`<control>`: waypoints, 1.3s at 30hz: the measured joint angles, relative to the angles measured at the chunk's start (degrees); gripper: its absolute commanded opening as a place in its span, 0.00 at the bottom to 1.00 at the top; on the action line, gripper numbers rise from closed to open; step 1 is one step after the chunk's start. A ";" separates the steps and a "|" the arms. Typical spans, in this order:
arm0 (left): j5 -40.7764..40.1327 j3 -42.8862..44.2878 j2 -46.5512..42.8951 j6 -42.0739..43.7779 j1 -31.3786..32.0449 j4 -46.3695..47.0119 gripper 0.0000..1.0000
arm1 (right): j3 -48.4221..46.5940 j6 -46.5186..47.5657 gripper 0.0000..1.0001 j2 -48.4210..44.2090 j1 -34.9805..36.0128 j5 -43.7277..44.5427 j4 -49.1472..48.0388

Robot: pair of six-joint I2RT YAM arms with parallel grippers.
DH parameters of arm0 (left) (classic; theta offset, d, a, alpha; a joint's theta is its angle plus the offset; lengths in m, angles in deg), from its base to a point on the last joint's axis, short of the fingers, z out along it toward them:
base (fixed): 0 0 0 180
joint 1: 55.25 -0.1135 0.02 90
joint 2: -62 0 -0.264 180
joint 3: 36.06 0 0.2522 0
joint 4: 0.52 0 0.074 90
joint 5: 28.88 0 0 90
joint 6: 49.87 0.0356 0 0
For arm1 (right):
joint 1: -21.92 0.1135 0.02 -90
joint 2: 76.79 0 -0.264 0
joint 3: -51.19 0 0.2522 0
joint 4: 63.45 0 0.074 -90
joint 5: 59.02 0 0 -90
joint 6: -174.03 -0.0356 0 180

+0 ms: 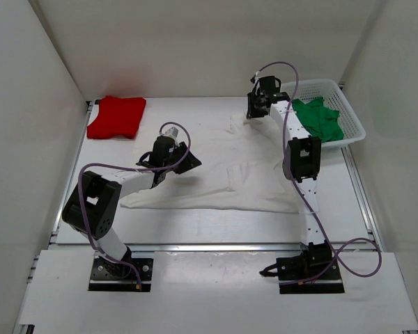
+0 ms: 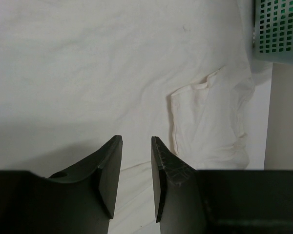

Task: Fold and stack the t-shirts
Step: Grap the side of the flattened tshirt furthest away from the robot with both arms

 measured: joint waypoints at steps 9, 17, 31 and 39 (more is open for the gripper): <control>0.50 -0.04 0.00 -0.39 0.04 0.24 0.41 | -0.22 1.44 0.00 -0.04 3.91 5.95 5.51; 1.33 -1.95 -1.42 -0.85 -1.53 0.85 0.41 | 0.68 1.49 0.39 -3.28 9.60 6.95 9.64; 1.44 -2.56 -2.38 -0.81 -2.10 0.85 0.42 | 3.61 4.07 0.58 -5.57 -3.37 3.91 5.42; 1.42 -2.56 -2.38 -0.81 -1.81 0.83 0.42 | 5.11 4.68 0.36 -3.21 -1.27 -0.61 4.98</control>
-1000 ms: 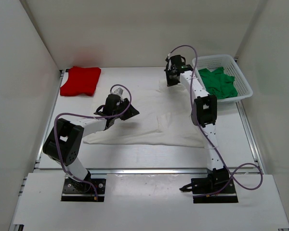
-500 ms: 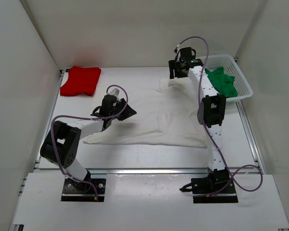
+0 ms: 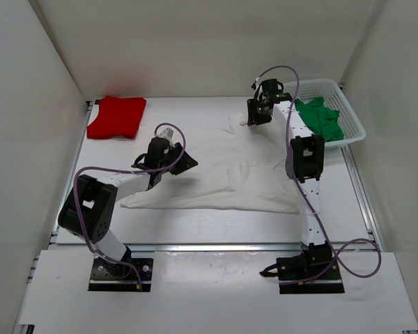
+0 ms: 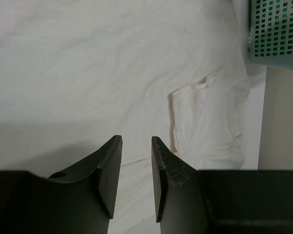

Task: Fold and stack the t-shirts
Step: Grap the side of the flattened tshirt furthest away from the robot with both arms

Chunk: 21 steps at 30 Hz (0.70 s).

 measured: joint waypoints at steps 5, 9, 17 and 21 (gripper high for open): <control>0.00 0.00 0.00 0.00 0.07 0.00 0.42 | 0.11 -0.24 0.00 1.11 1.73 0.26 0.35; 0.02 0.00 0.00 0.00 0.11 0.00 0.42 | 0.98 -0.02 0.00 0.81 3.78 4.46 0.26; 0.17 -2.08 -1.46 -0.15 -0.70 0.37 0.42 | 6.88 0.13 0.20 -2.27 13.03 17.03 2.58; 0.22 -2.54 -2.40 -0.24 -1.46 0.44 0.42 | 6.75 0.13 0.29 -2.29 16.81 18.99 4.68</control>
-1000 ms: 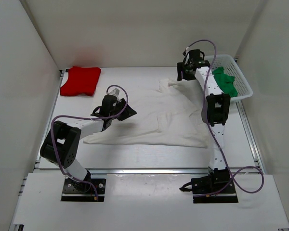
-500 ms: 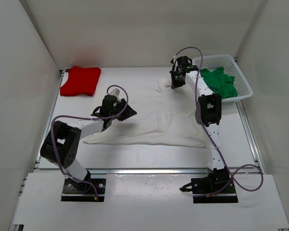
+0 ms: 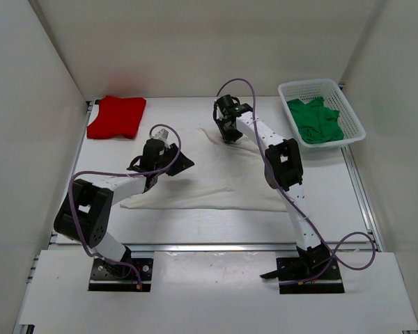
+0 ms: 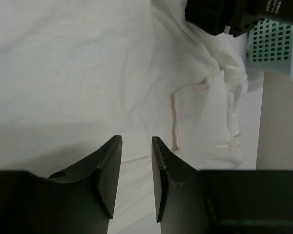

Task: Fold and stack the t-shirts
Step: Grap the side of the flattened tshirt furthest away from the robot with both arms

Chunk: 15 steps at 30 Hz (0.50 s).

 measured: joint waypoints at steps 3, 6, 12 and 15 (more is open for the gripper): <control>0.00 0.00 -0.57 -0.02 -0.26 0.02 0.42 | -3.15 -0.39 0.36 0.00 0.28 -1.09 3.08; 0.00 0.00 -0.85 -0.02 -0.48 0.02 0.42 | -5.09 -0.98 0.33 -1.46 -1.68 -4.76 2.51; 0.00 0.00 -0.87 -0.02 -0.83 0.02 0.42 | -9.20 -2.16 0.41 -2.12 -7.78 -12.66 0.39; 0.00 0.00 -0.87 0.02 -0.98 -0.02 0.43 | -10.80 -2.23 0.47 -0.76 -9.64 -15.21 -2.01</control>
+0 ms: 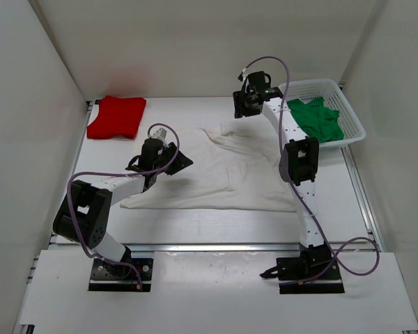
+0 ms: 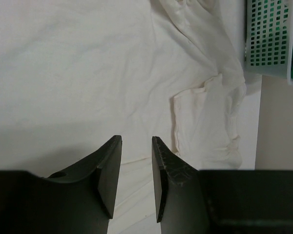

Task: Fold and stack the t-shirts
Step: Grap the side of the flattened tshirt furthest away from the robot with both arms

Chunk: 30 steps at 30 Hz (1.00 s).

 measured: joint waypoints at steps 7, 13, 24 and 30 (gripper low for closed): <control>-0.09 0.02 0.04 0.39 -0.24 -0.63 0.42 | -0.68 -1.18 0.53 6.25 0.44 -8.33 -5.95; -0.20 0.02 0.09 0.57 -0.13 -1.27 0.42 | -1.40 -2.40 0.47 10.08 2.10 -10.97 -9.40; -0.22 0.02 0.09 0.63 -0.13 -1.29 0.42 | -1.40 -2.62 0.30 10.08 2.67 -9.55 -8.17; -0.22 0.15 0.09 0.66 -0.39 -1.33 0.42 | -1.40 -2.40 0.27 9.79 2.93 -6.86 -7.63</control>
